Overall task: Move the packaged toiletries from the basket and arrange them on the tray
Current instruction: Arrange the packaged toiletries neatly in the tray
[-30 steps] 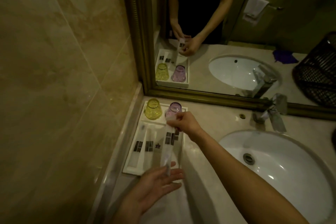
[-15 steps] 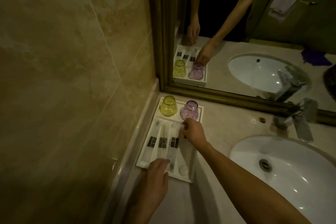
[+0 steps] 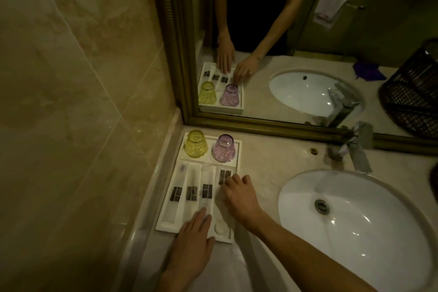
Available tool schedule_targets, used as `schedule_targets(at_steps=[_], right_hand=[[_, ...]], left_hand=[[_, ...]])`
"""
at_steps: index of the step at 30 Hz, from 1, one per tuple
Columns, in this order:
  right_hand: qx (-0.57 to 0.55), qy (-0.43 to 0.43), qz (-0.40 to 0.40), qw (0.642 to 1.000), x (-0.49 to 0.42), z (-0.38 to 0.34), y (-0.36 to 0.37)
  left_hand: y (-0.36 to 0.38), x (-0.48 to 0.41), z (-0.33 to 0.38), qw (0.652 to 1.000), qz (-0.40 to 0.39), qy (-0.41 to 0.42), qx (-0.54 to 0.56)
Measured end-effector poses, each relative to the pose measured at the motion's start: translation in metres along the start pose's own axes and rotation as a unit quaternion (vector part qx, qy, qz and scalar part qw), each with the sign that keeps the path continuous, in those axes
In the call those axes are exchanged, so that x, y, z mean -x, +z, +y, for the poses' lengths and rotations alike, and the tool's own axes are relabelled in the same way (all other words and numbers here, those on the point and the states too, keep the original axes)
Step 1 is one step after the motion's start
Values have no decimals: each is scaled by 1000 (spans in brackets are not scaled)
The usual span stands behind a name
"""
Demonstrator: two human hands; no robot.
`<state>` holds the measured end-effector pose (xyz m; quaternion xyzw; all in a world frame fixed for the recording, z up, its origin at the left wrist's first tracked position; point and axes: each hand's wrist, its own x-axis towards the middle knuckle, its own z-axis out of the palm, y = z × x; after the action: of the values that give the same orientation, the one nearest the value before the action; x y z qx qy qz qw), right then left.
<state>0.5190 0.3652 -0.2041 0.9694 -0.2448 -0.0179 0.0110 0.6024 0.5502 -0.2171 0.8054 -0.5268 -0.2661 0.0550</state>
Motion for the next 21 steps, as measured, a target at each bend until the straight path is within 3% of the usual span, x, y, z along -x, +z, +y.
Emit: schedule_targets(at_steps=[5,12,14,17,21], right_hand=[[21,-60,34,997,2,4,3],[-128,53,59,989,16,11,-4],[-226,97,72,967,17,11,-6],[-379,184,119,899,11,10,-13],[-441,204,149,861,-8,22,-20]], left_hand=[[-3,0,5,1000,-3,-4,25],[-3,0,1,997,32,6,66],[-3,-1,-2,996,48,14,72],[-6,-3,-5,994,81,26,65],[-11,-6,-13,995,95,32,15]])
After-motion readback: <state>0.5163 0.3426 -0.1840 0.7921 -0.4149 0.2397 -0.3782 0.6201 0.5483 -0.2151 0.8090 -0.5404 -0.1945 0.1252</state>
